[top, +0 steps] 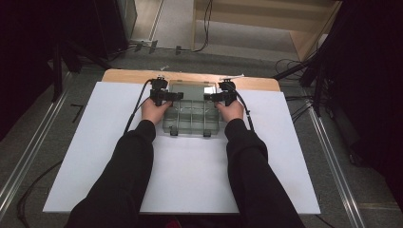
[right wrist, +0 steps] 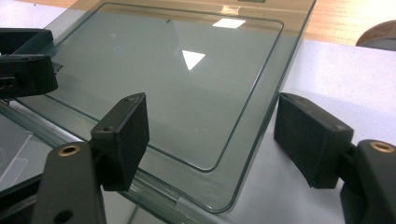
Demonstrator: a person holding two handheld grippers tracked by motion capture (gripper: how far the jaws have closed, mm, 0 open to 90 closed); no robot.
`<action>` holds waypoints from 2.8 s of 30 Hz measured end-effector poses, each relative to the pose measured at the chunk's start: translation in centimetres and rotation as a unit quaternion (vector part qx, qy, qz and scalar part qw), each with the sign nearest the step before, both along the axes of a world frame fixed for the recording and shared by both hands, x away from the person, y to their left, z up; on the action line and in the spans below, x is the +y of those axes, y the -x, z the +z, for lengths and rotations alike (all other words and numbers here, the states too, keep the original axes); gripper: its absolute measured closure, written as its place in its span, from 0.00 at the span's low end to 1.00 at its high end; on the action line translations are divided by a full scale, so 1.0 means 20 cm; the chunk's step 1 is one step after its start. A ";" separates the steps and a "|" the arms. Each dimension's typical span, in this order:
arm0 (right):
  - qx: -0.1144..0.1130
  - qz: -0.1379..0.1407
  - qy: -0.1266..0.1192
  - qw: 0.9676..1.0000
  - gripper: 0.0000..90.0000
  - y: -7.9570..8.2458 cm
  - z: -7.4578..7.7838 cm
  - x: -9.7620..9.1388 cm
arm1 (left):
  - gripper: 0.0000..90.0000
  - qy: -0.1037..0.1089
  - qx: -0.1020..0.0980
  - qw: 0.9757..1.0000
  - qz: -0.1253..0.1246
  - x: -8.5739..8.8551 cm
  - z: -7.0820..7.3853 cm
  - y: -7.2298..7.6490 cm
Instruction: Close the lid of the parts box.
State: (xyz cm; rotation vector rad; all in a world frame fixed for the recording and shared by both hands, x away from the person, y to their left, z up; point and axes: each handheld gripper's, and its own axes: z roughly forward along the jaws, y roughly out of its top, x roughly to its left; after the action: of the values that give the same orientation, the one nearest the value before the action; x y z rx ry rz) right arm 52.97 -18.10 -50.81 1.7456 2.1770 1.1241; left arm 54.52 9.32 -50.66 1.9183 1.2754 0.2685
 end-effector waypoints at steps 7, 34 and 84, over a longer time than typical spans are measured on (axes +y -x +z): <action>0.020 0.003 0.000 1.000 0.29 0.00 0.02 0.00 | 0.22 0.002 -0.003 1.000 0.002 0.00 0.00 0.00; 0.031 -0.001 0.000 1.000 0.30 -0.01 0.02 0.00 | 0.22 0.005 -0.011 1.000 0.008 0.00 -0.01 0.01; 0.040 -0.005 -0.012 0.999 0.39 0.01 0.04 -0.01 | 0.28 0.036 0.015 0.999 0.007 0.02 0.00 0.00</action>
State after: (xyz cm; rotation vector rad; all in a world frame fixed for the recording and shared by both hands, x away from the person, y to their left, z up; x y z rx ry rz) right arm 52.83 -18.35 -50.02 1.8415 2.2054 1.1014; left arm 54.45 9.74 -50.63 1.8599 1.3024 0.1997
